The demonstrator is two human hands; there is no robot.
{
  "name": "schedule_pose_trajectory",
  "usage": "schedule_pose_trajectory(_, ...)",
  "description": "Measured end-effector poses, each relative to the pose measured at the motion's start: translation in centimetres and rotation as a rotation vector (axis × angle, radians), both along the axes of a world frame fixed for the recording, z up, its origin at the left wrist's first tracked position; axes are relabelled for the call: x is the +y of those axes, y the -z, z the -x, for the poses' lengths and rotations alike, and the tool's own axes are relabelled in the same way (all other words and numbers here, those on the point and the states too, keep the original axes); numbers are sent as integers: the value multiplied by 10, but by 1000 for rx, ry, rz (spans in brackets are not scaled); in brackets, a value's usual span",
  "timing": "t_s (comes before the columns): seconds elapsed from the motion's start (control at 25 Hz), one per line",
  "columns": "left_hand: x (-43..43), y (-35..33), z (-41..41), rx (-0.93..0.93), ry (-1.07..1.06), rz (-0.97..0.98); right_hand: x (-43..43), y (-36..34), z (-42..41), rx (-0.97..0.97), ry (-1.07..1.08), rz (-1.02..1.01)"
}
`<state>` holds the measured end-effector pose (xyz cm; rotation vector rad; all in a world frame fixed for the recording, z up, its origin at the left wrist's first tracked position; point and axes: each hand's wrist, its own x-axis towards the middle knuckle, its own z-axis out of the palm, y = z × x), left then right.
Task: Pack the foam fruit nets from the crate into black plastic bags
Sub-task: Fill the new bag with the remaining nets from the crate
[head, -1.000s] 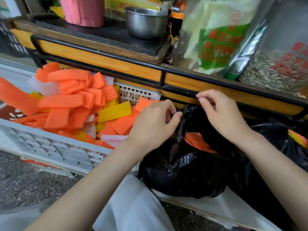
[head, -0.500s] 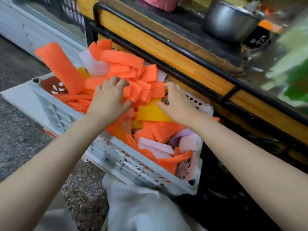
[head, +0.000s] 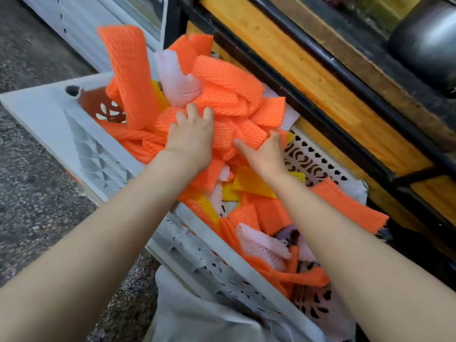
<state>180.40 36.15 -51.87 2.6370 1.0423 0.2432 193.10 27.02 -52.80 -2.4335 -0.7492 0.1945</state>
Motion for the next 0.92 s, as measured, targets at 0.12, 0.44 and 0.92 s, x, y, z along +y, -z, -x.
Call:
schedule_pose_trajectory(0.12,7,-1,8,-159,5,20,5,-3,10,6,25,-20)
schedule_pose_trajectory(0.44,-12,-34,38,-664,13,149,-48,-41,28,83,23,-69)
schedule_pose_trajectory(0.92,-133,-71,30,-956,26,452,-172,-103,75,-2,-84,-158)
